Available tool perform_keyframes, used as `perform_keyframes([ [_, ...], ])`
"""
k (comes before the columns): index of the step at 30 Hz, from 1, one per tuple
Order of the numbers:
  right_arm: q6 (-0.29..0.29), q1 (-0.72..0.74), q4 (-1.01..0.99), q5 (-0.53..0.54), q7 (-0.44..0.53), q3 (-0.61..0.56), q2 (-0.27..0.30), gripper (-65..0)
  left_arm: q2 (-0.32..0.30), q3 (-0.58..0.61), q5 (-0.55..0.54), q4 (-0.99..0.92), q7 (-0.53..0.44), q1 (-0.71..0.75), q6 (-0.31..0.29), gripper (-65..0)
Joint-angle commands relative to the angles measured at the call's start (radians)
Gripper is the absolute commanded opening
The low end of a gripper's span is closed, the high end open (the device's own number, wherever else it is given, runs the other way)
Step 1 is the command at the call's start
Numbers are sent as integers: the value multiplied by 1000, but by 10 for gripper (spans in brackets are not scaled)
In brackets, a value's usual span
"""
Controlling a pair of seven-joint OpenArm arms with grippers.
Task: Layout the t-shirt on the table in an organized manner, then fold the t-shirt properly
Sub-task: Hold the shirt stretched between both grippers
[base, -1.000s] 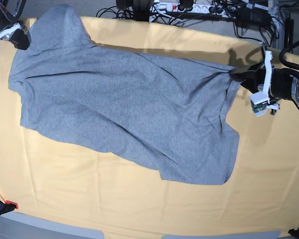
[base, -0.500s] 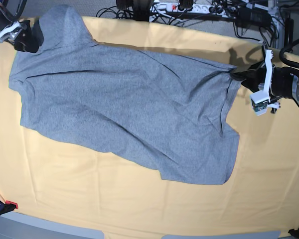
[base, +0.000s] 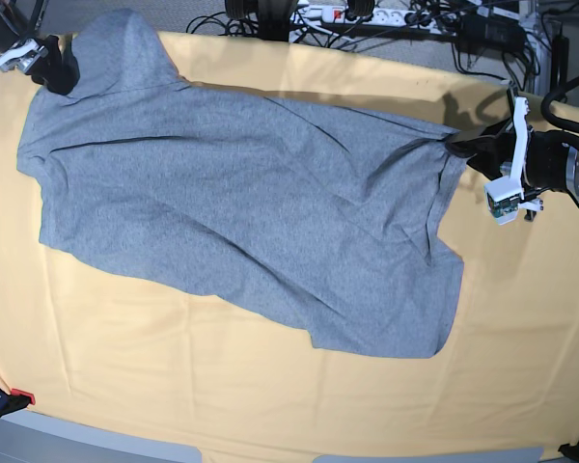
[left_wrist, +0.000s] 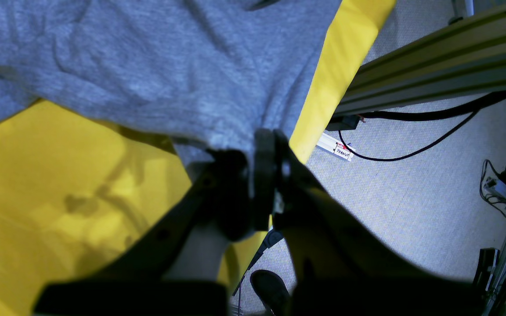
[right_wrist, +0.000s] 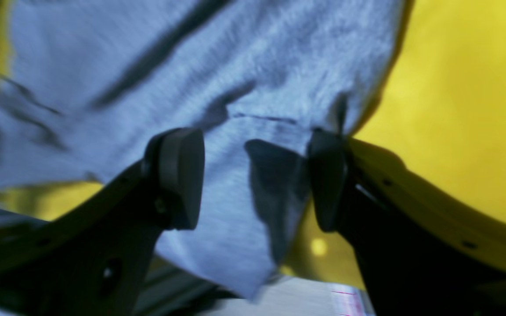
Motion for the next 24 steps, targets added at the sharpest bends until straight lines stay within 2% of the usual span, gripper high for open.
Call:
perform_keyframes([
  [1, 5, -6, 8, 64, 5, 8, 15, -258, -24, -14, -17, 11, -14, -12, -5, -650],
  [5, 5, -6, 9, 75, 5, 8, 15, -267, -24, -14, -17, 11, -14, -12, -5, -650],
  [6, 5, -3, 9, 75, 5, 8, 15, -295, -24, -14, -17, 11, -14, -12, -5, -650],
  [8, 5, -3, 9, 75, 5, 8, 16, -406, -24, -14, -17, 11, -14, -12, -5, -650],
  [11, 5, -3, 9, 75, 5, 8, 18, -618, -24, -14, -17, 11, -14, -12, -5, -650],
  [12, 5, -3, 9, 75, 5, 8, 20, -650, -24, -14, -17, 11, -14, -12, -5, -650],
  [18, 5, -3, 28, 75, 5, 10, 42, -650, -25, -14, -17, 11, -14, -12, -5, -650],
  [24, 5, -9, 161, 75, 5, 10, 43, -650, -25, -14, -17, 11, -14, -12, -5, -650],
])
